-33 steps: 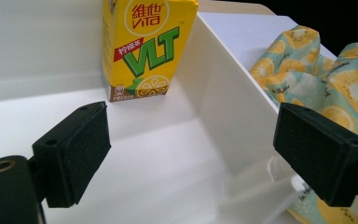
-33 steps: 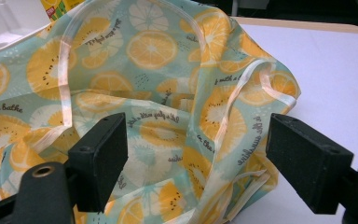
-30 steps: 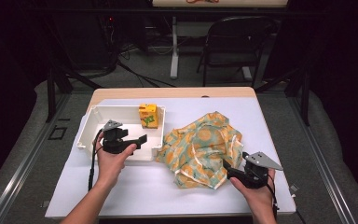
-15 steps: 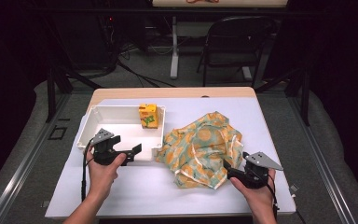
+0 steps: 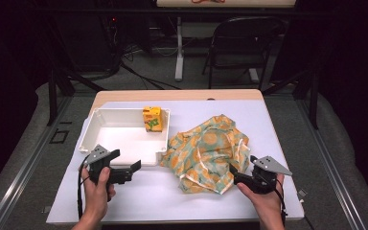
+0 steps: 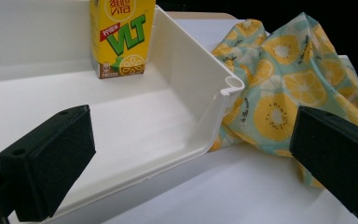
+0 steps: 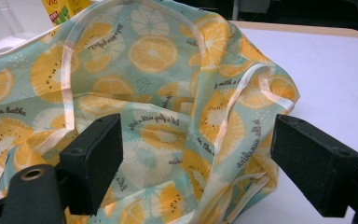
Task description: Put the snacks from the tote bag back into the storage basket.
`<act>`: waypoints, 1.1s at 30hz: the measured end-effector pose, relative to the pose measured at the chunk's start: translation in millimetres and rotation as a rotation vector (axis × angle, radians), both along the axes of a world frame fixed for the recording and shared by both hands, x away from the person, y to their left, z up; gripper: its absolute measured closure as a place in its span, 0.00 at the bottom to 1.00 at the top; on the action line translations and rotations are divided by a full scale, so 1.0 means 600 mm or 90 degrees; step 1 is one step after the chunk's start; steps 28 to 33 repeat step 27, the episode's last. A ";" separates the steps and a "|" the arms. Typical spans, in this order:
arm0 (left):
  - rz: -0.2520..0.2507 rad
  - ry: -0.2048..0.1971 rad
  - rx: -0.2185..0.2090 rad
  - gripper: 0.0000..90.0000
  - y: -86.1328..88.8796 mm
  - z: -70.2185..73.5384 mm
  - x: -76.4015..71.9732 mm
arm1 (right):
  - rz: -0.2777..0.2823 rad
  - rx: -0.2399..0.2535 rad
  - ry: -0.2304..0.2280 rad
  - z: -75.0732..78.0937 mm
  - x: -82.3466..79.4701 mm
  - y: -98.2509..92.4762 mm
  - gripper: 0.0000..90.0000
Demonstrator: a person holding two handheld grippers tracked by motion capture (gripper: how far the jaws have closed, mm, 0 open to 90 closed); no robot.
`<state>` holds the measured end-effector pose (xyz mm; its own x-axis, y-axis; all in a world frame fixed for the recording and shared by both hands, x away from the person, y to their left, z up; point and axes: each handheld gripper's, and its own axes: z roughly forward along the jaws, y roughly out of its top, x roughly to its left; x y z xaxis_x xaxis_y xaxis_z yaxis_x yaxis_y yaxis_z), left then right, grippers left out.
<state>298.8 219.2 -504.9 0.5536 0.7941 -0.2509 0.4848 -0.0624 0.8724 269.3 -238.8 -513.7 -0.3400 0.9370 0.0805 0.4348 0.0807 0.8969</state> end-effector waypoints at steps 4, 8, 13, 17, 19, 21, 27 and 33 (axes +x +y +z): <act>0.001 -0.009 0.004 0.00 0.009 -0.003 -0.016 | 0.000 -0.003 0.000 0.000 0.000 0.000 0.18; 0.003 -0.018 -0.007 0.00 0.024 -0.006 -0.028 | -0.002 -0.004 0.002 0.000 0.000 -0.002 0.18; 0.011 -0.038 -0.011 0.00 0.049 -0.011 -0.047 | -0.007 -0.003 0.001 0.001 -0.001 -0.006 0.18; 0.021 -0.048 0.011 0.00 0.067 -0.019 -0.055 | -0.014 -0.003 0.002 0.002 -0.003 -0.013 0.17; 0.029 -0.044 0.020 0.00 0.075 -0.025 -0.057 | -0.018 -0.002 0.002 0.002 -0.003 -0.016 0.17; 0.032 -0.036 0.022 0.00 0.079 -0.029 -0.056 | -0.019 0.001 0.001 0.002 -0.003 -0.017 0.17; 0.025 -0.031 0.012 0.00 0.064 -0.027 -0.051 | -0.021 -0.001 -0.002 0.002 -0.003 -0.017 0.17; 0.025 -0.031 0.012 0.00 0.064 -0.027 -0.051 | -0.021 -0.001 -0.002 0.002 -0.003 -0.017 0.17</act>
